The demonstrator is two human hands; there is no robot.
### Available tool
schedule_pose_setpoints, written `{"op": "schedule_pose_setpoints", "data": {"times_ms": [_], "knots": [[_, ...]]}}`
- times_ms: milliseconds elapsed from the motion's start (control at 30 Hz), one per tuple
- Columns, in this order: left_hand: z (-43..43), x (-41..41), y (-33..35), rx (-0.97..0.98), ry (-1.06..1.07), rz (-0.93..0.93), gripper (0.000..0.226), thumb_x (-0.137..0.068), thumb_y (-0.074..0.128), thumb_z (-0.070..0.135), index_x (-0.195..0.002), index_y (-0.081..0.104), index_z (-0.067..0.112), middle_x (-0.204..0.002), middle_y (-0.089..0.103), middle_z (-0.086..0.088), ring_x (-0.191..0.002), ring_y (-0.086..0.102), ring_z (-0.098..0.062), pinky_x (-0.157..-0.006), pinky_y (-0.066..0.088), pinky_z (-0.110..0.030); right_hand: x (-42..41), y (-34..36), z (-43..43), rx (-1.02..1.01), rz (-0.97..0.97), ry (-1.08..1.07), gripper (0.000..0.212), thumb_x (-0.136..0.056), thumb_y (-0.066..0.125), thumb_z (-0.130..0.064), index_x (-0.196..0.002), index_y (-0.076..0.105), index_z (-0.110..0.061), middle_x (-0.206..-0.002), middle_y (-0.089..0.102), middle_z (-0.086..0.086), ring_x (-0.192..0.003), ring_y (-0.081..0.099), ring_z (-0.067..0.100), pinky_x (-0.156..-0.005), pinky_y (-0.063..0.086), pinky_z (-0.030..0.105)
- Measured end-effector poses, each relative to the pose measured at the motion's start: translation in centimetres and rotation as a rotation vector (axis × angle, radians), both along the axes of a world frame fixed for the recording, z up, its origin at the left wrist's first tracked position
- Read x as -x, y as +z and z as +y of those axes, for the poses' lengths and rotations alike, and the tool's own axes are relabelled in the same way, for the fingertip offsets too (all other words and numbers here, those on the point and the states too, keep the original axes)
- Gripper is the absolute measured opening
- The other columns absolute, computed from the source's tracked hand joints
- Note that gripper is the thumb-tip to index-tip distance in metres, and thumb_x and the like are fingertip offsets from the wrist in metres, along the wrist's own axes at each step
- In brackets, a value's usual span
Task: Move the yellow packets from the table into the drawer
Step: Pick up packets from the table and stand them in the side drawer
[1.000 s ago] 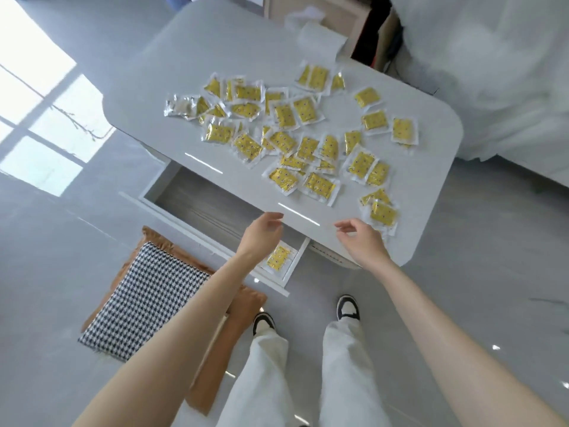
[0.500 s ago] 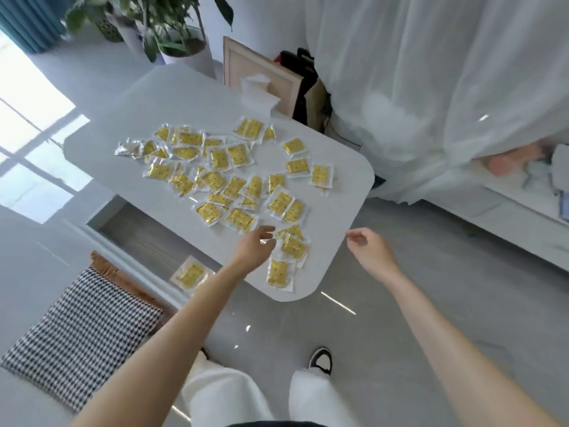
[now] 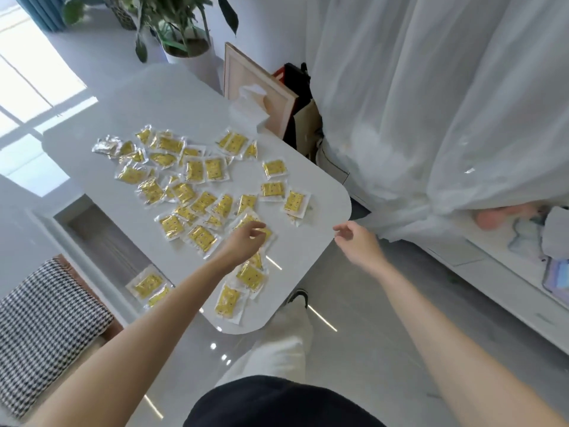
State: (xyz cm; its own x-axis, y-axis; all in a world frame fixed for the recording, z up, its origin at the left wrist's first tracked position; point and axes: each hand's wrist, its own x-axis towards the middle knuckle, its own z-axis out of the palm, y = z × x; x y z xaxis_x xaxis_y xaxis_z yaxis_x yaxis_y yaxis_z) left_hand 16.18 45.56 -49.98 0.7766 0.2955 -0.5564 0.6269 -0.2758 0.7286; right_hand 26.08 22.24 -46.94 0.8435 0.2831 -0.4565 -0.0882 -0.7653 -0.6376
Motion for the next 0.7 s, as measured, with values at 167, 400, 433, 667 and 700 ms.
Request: {"op": "schedule_pose_setpoints", "data": {"times_ms": [167,400,433,667,700], "knots": [[-1.3,-7.8,-1.8,0.044,0.090,0.055,0.034,-0.096,0.047,0.023,-0.129,0.051,0.019,-0.109,0.060,0.000,-0.096,0.057,-0.017,-0.081,0.041,-0.025,-7.2,-1.2,1.2,0.046,0.044,0.161,0.028,-0.095,0.044,-0.016,-0.121,0.055,-0.019,-0.115,0.057,-0.006,-0.092,0.054,0.012,-0.058,0.038,0.017],[-1.4,-14.7,-4.5,0.160,0.332,0.148,0.036,-0.094,0.049,0.019,-0.130,0.051,0.015,-0.120,0.060,-0.009,-0.104,0.060,-0.025,-0.096,0.047,-0.037,-15.5,-3.3,3.6,0.103,0.120,0.370,0.033,-0.093,0.044,-0.010,-0.123,0.056,-0.015,-0.121,0.056,-0.001,-0.093,0.052,0.013,-0.076,0.044,0.026],[-1.4,-15.4,-5.2,0.178,0.398,0.149,0.035,-0.094,0.049,0.017,-0.129,0.052,0.013,-0.119,0.060,-0.009,-0.101,0.060,-0.024,-0.093,0.048,-0.034,-16.9,-3.9,4.1,0.125,0.126,0.418,0.033,-0.093,0.044,-0.011,-0.124,0.055,-0.016,-0.123,0.056,0.000,-0.096,0.052,0.013,-0.080,0.046,0.028],[-2.0,-18.2,-9.1,0.220,0.705,0.200,0.036,-0.095,0.049,0.016,-0.130,0.051,0.011,-0.123,0.059,-0.009,-0.091,0.060,-0.020,-0.065,0.045,-0.022,-24.6,-8.8,8.5,0.187,0.106,0.770,0.036,-0.093,0.047,-0.010,-0.128,0.053,-0.016,-0.130,0.051,0.003,-0.119,0.049,0.020,-0.094,0.039,0.028],[-2.2,-18.6,-9.5,0.239,0.754,0.204,0.037,-0.095,0.048,0.016,-0.131,0.050,0.011,-0.124,0.058,-0.009,-0.093,0.059,-0.020,-0.068,0.045,-0.023,-25.5,-9.7,9.3,0.192,0.104,0.816,0.037,-0.092,0.048,-0.009,-0.128,0.053,-0.016,-0.131,0.050,0.003,-0.119,0.048,0.020,-0.095,0.040,0.028]]}}
